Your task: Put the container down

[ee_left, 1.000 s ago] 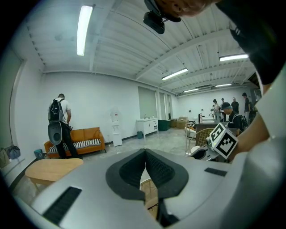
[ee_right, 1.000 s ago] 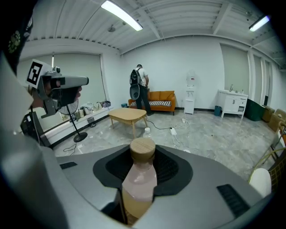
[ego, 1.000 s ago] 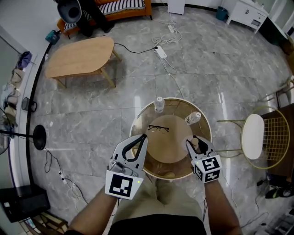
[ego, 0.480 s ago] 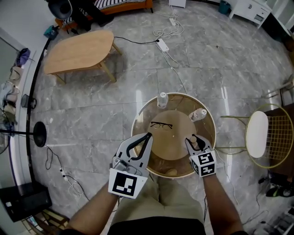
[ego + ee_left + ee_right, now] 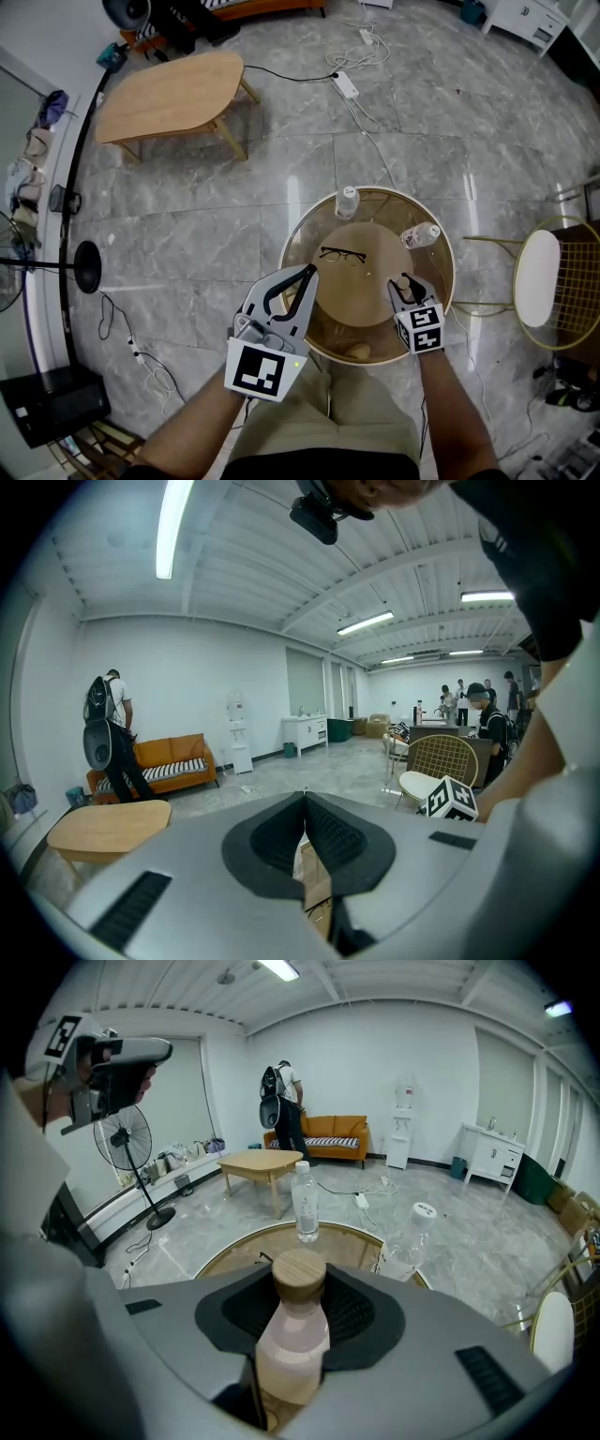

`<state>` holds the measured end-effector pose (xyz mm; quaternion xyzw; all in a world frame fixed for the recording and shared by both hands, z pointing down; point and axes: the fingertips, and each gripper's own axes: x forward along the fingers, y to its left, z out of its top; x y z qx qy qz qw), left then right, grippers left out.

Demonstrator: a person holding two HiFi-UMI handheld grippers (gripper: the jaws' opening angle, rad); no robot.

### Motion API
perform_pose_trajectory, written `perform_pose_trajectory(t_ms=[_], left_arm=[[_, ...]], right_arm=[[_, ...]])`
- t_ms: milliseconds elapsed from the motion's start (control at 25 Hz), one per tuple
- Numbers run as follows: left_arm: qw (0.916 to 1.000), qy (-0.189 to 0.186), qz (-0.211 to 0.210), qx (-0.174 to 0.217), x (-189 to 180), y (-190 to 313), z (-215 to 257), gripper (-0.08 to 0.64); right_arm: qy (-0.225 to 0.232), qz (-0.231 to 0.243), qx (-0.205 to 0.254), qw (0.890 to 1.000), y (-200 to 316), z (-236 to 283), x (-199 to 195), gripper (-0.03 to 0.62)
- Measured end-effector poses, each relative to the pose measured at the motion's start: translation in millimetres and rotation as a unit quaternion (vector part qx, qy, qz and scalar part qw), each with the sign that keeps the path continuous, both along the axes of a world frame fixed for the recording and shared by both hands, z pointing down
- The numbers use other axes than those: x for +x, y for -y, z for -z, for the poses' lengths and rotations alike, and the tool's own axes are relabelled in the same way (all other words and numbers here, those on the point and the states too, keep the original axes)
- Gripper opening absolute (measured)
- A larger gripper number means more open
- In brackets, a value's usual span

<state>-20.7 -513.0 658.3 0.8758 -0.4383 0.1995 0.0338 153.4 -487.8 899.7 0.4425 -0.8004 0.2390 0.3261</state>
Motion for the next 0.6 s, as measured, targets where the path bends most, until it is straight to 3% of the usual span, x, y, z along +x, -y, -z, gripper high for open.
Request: perform_pose_trajectory(t_ms=[600], left_arm=[[0.9996, 0.015, 0.009, -0.022, -23, -4, -32, 0.015]], right_arm=[[-0.012, -0.017, -0.035, 0.999, 1, -70, -3, 0.149]])
